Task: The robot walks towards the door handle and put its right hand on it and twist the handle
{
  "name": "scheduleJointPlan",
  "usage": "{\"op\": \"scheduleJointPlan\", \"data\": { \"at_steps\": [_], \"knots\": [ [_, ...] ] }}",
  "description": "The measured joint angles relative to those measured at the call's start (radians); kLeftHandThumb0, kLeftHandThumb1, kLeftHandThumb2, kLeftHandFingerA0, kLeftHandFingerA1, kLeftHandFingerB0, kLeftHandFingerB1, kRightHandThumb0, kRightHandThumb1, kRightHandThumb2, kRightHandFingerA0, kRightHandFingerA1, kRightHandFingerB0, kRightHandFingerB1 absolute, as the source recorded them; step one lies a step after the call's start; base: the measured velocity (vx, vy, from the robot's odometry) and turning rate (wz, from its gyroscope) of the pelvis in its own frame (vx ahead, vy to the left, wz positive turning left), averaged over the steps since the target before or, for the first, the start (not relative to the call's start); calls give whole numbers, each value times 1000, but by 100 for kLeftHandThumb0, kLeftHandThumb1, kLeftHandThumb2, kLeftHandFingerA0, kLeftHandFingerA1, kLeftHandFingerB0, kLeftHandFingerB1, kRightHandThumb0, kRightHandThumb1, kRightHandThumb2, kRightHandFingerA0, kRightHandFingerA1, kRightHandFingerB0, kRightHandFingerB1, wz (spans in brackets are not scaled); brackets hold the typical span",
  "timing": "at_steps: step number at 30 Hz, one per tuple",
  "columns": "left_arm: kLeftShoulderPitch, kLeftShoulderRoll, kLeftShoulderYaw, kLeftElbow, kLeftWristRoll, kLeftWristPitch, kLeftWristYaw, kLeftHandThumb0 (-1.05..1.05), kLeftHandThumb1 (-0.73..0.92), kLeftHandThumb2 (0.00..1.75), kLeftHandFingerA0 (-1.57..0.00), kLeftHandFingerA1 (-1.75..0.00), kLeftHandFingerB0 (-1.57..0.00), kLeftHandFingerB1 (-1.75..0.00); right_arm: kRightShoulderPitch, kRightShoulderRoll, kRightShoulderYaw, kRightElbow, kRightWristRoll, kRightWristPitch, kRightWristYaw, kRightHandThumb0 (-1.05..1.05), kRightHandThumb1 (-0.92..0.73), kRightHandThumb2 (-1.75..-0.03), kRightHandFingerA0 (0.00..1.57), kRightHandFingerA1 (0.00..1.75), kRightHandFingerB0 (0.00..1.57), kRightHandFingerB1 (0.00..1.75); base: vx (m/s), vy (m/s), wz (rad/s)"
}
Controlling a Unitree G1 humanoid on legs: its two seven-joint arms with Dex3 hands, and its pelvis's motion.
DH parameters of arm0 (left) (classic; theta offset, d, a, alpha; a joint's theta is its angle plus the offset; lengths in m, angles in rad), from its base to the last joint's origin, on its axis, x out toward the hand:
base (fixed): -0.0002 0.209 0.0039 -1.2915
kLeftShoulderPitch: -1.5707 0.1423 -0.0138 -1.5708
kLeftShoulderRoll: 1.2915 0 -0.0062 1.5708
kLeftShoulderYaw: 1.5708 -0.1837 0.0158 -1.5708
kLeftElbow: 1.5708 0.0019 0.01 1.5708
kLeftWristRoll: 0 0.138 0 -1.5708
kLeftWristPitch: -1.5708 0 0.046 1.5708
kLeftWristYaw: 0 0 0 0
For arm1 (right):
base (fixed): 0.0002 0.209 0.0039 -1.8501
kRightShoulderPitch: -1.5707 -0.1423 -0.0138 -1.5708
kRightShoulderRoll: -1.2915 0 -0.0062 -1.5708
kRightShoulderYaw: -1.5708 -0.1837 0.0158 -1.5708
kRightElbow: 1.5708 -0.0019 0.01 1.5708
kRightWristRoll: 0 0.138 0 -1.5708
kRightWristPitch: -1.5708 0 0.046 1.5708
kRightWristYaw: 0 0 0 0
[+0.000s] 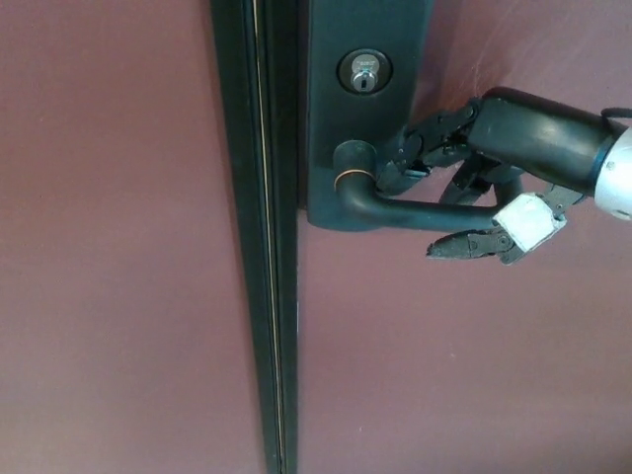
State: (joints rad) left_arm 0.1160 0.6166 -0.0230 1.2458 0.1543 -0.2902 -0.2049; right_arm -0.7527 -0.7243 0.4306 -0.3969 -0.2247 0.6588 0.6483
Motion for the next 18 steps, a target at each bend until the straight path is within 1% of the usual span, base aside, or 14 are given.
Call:
{"op": "scheduleJointPlan", "data": {
  "at_steps": [9,18],
  "knots": [
    [5,1,2,-3,0,0,-3,-18,70,60,-62,-46,-47,-40,1,0,-10,-2,-16,0,15,-45,-54,-57,67,47,55,40,0,0,0],
    [-10,5,2,-3,2,0,-4,-18,70,60,-61,-45,-46,-40,-16,2,26,19,-62,0,31,-45,-54,-57,67,47,53,40,0,0,0]
  ]
}}
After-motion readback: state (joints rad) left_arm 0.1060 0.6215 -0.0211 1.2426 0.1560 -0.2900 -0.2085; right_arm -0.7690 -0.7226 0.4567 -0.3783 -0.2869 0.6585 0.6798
